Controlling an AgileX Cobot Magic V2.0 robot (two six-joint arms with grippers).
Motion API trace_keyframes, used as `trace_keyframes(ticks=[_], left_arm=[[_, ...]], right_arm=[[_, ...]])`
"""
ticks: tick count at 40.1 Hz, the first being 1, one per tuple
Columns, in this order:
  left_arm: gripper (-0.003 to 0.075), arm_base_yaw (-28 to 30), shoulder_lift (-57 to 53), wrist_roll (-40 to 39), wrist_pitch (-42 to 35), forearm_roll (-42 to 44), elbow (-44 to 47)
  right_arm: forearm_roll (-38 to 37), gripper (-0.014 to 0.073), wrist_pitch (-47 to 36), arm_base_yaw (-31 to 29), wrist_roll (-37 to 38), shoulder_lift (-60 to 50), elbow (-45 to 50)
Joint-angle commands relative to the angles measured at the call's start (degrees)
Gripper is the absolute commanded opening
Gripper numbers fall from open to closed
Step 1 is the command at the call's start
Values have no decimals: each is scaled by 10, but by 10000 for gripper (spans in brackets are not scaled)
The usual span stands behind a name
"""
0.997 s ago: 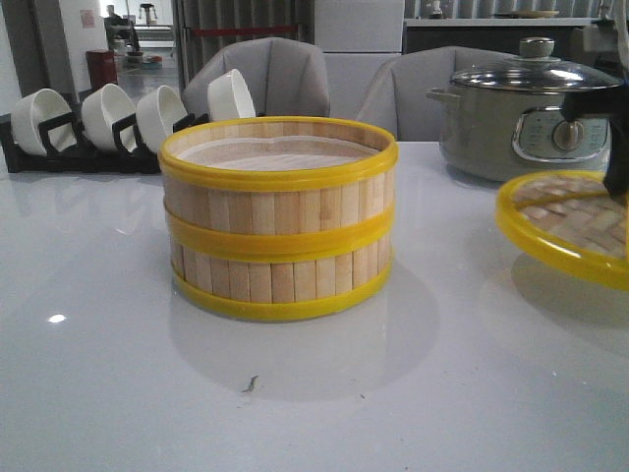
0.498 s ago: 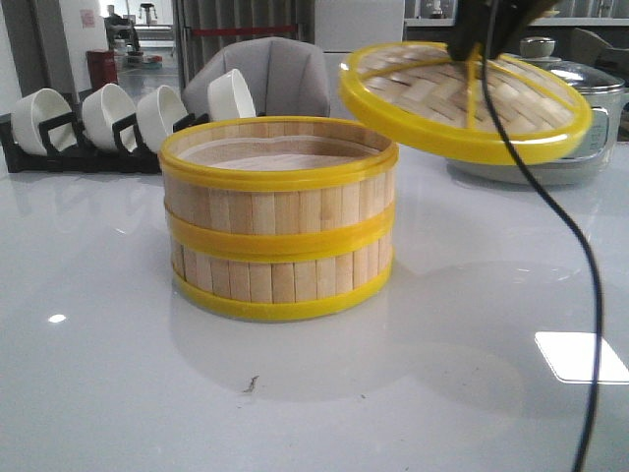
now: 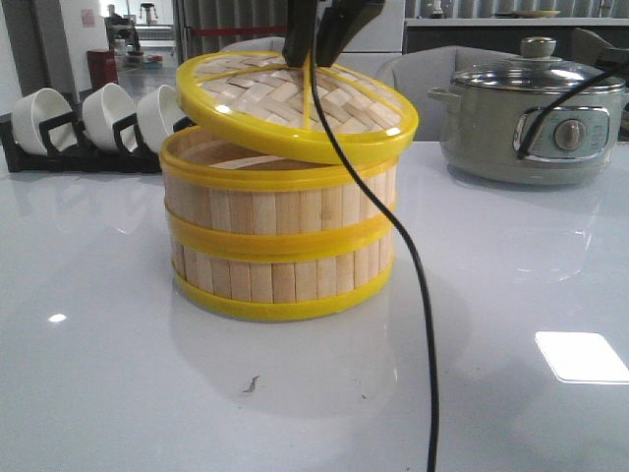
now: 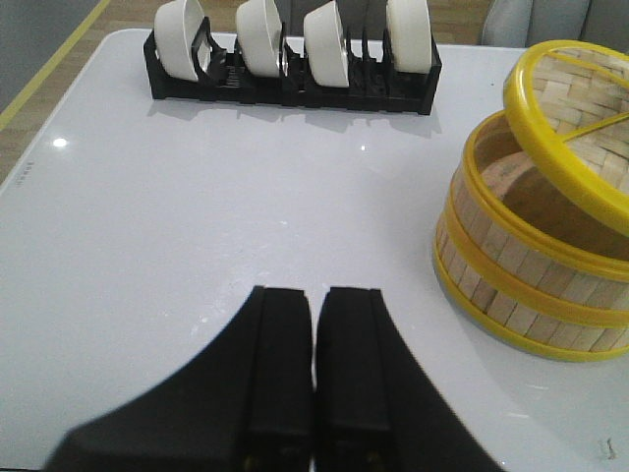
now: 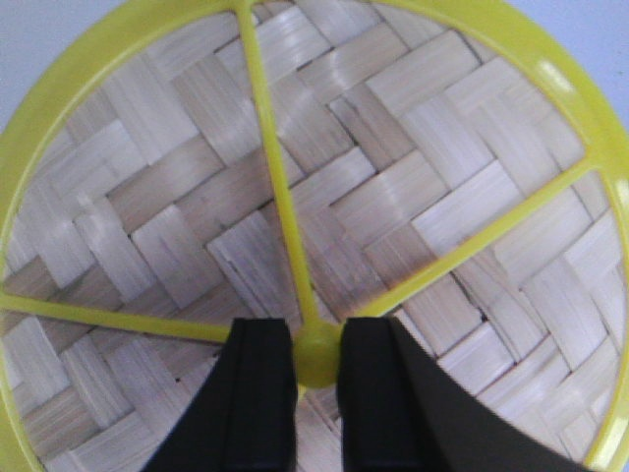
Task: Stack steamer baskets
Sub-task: 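Lift the woven lid with the right gripper and carry it over the stack, then lower the lid onto the top basket with the right gripper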
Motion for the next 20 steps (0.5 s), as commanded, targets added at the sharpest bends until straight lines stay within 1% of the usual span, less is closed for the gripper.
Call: trace_keyframes(ticks=[1,20], left_arm=[[97,0,3,-5,-49,0,-17],[97,0,3,-5,-49,0,-17]], right_arm=[[2,54,-25,4,-4,-21,-38],[3,54,-32,17,-5,0,-46]])
